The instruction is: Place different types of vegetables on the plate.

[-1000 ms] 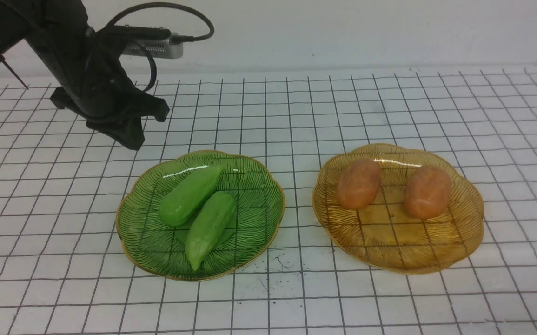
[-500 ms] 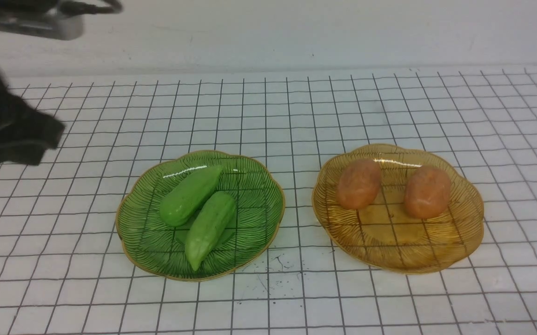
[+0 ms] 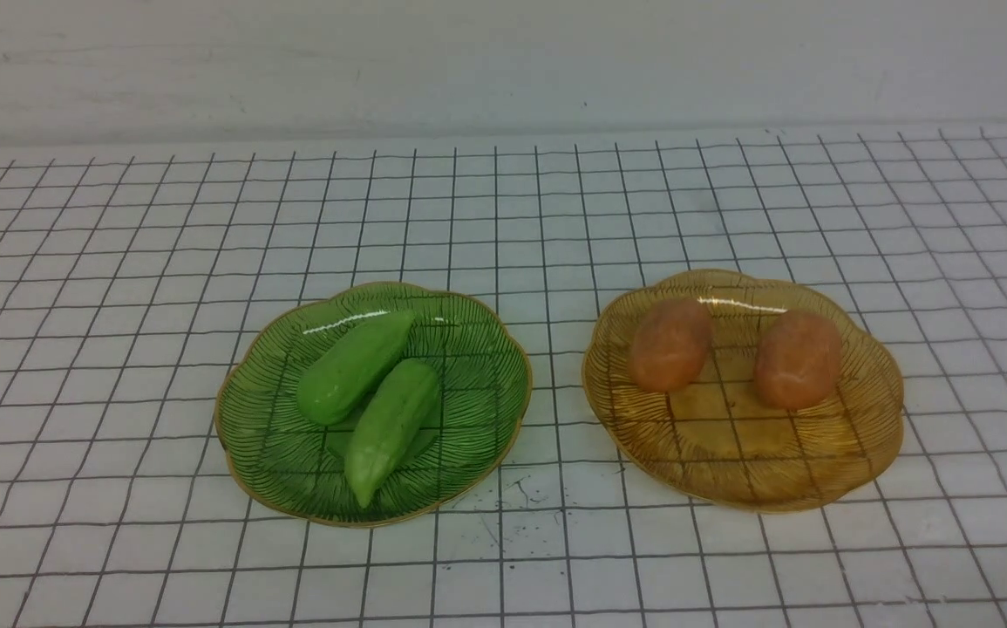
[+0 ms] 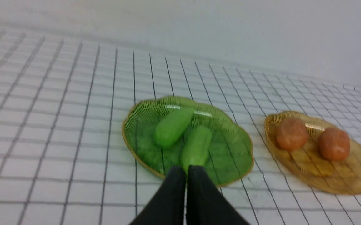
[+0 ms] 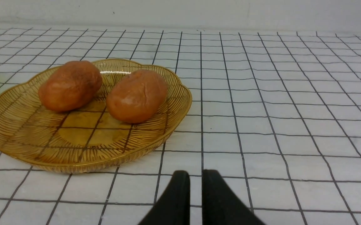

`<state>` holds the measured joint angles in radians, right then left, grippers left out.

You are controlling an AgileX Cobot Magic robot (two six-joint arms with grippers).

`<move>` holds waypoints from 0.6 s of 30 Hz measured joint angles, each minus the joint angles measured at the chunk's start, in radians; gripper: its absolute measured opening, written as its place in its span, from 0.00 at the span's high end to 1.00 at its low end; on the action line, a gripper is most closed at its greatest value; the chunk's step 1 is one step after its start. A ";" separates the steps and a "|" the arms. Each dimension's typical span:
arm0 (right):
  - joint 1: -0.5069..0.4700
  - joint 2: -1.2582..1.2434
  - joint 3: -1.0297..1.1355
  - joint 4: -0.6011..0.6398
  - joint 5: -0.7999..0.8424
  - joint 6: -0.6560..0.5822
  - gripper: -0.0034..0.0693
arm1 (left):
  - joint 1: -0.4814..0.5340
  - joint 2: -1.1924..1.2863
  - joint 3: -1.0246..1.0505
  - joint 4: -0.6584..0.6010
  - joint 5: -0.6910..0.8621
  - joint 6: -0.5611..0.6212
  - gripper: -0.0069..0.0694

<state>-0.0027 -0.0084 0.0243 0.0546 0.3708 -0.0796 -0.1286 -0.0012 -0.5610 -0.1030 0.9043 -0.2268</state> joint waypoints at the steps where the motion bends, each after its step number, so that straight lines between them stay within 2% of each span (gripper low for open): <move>1: 0.000 0.000 0.000 -0.001 0.000 0.000 0.88 | -0.001 0.012 0.012 -0.016 -0.004 0.001 0.92; 7: 0.000 -0.001 0.000 -0.002 0.000 0.000 0.88 | -0.001 0.035 0.028 -0.037 -0.155 0.055 0.92; 11: 0.000 -0.001 0.000 -0.002 0.000 0.000 0.88 | -0.001 0.037 0.028 -0.037 -0.179 0.087 0.92; 15: 0.000 -0.001 0.000 -0.002 0.000 0.000 0.88 | -0.001 0.037 0.035 -0.002 -0.224 0.131 0.92; 18: 0.000 -0.001 0.000 -0.002 0.000 0.000 0.88 | -0.001 0.037 0.091 0.054 -0.313 0.128 0.92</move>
<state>-0.0027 -0.0095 0.0243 0.0525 0.3708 -0.0796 -0.1297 0.0354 -0.4705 -0.0491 0.5911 -0.0983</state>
